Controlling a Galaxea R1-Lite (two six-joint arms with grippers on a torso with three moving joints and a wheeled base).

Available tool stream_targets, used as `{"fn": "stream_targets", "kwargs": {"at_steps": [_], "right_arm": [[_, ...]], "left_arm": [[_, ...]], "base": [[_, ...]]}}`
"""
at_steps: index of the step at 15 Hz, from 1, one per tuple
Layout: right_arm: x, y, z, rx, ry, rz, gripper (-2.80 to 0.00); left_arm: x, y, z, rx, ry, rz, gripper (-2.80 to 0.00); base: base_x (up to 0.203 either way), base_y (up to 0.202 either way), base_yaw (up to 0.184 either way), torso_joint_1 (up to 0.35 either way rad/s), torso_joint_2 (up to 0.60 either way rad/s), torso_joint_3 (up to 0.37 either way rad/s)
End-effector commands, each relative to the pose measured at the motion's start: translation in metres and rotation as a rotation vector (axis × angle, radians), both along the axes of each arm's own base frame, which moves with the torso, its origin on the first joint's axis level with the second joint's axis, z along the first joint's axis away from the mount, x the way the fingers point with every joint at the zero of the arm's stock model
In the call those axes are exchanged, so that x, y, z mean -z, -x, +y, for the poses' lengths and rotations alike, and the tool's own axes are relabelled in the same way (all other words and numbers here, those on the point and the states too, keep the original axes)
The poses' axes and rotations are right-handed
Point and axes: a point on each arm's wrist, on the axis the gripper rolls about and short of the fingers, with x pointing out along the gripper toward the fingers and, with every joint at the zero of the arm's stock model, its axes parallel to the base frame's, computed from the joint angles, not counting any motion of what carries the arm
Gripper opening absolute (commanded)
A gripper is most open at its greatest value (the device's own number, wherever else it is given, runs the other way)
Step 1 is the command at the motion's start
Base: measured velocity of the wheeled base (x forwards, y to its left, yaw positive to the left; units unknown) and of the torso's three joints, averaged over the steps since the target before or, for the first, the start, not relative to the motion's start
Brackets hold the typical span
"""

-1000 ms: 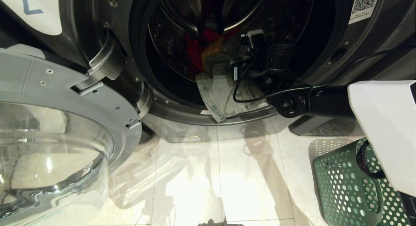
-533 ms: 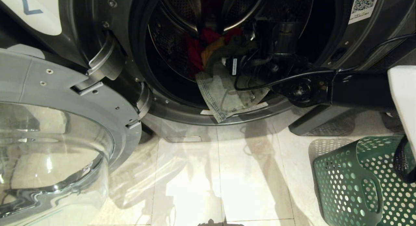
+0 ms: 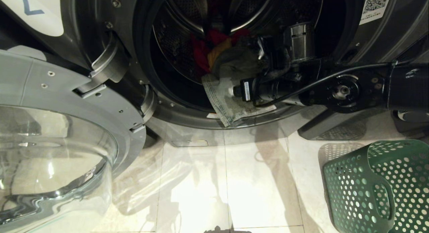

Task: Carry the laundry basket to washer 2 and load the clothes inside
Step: Place the clothes into the washing machine

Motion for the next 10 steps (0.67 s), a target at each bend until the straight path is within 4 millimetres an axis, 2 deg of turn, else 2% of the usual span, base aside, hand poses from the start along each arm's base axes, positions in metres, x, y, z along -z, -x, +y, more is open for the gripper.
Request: {"fn": "stream_targets", "kwargs": {"at_steps": [1, 4, 7, 10], "right_arm": [[0.000, 0.024, -0.005, -0.015, 0.014, 0.080, 0.00], [0.015, 0.023, 0.004, -0.003, 0.008, 0.179, 0.00], [0.021, -0.002, 0.022, 0.044, 0.005, 0.137, 0.00], [0.043, -0.020, 0.035, 0.077, 0.066, 0.135, 0.00]], "left_arm": [[0.011, -0.003, 0.000, 0.000, 0.000, 0.041, -2.80], [0.011, -0.003, 0.000, 0.000, 0.000, 0.041, -2.80], [0.011, -0.003, 0.000, 0.000, 0.000, 0.040, -2.80], [0.011, -0.003, 0.000, 0.000, 0.000, 0.041, -2.80]], "base": [[0.000, 0.000, 0.000, 0.000, 0.00, 0.000], [0.000, 0.000, 0.000, 0.000, 0.00, 0.000], [0.000, 0.000, 0.000, 0.000, 0.00, 0.000], [0.000, 0.000, 0.000, 0.000, 0.00, 0.000]]}}
